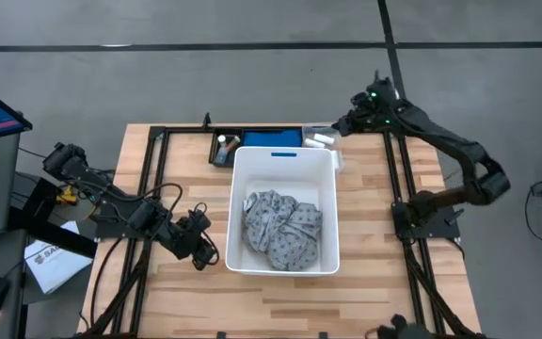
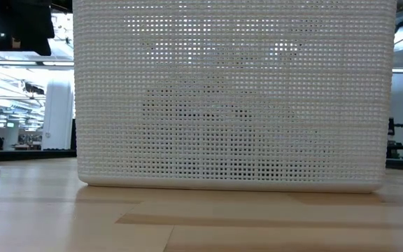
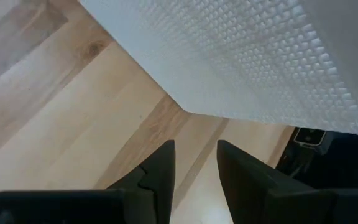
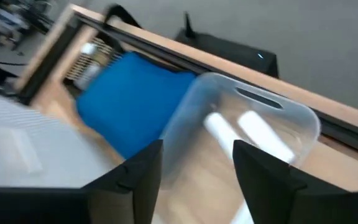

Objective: Pick & place medical supplies in basket/bin
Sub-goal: Return to Home Position

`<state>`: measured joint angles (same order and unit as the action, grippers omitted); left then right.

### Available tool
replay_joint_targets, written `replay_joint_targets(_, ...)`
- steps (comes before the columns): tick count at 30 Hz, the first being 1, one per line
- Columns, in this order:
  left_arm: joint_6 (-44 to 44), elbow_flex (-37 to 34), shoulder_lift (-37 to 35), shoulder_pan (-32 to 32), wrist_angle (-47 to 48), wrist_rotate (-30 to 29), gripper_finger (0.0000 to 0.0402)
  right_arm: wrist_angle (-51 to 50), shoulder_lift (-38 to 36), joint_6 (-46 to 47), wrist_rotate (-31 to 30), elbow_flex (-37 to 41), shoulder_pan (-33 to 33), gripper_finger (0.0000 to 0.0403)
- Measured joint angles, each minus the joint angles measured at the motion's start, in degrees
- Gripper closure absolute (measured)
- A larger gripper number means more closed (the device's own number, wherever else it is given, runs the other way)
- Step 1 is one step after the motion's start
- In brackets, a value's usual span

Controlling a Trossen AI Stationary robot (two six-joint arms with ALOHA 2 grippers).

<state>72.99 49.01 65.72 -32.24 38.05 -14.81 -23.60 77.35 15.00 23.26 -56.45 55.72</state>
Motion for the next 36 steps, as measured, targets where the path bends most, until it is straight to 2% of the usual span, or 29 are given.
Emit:
replay_joint_targets(3,-0.7,0.0,-2.0,-1.0,3.9,-0.7,0.0291,-2.5,-6.3,0.7,0.9,0.0,-1.0,0.0228)
replay_joint_targets(5,1.3,0.0,-4.5,-2.5,9.3,-3.8,0.0291,-4.3,-11.0,0.8,1.0,0.0,-2.5,0.0242)
replay_joint_targets(8,4.1,0.0,-10.2,-6.0,16.8,-11.8,0.0296,-6.2,-17.9,1.1,1.0,0.0,-5.2,0.0263)
replay_joint_targets(12,3.2,-1.8,-17.1,-9.2,20.1,-23.6,0.0315,-7.0,-25.0,4.5,0.5,-0.1,-8.6,0.0284)
replay_joint_targets(15,-1.9,-6.0,-22.3,-10.1,16.3,-30.5,0.0337,-6.9,-29.4,7.1,-0.9,-0.1,-11.0,0.0292)
replay_joint_targets(18,-13.5,-12.6,-27.1,-7.4,5.3,-31.9,0.0367,-7.3,-32.6,8.5,-2.8,-0.1,-13.4,0.0294)
replay_joint_targets(22,-28.3,-19.6,-34.4,-0.3,-8.4,-29.2,0.0397,-7.0,-34.8,9.5,-4.0,-0.1,-16.9,0.0295)
replay_joint_targets(27,-44.6,-25.1,-43.8,9.3,-21.2,-19.4,0.0399,-3.9,-35.4,11.7,-4.3,-0.1,-21.6,0.0295)
replay_joint_targets(32,-48.9,-28.0,-47.9,18.7,-21.6,-5.7,0.0399,-1.1,-35.1,12.5,-8.9,-0.1,-26.6,0.0295)
replay_joint_targets(36,-52.4,-32.0,-49.5,22.9,-27.7,2.9,0.04,-1.0,-34.6,13.1,-14.6,0.0,-30.4,0.0295)
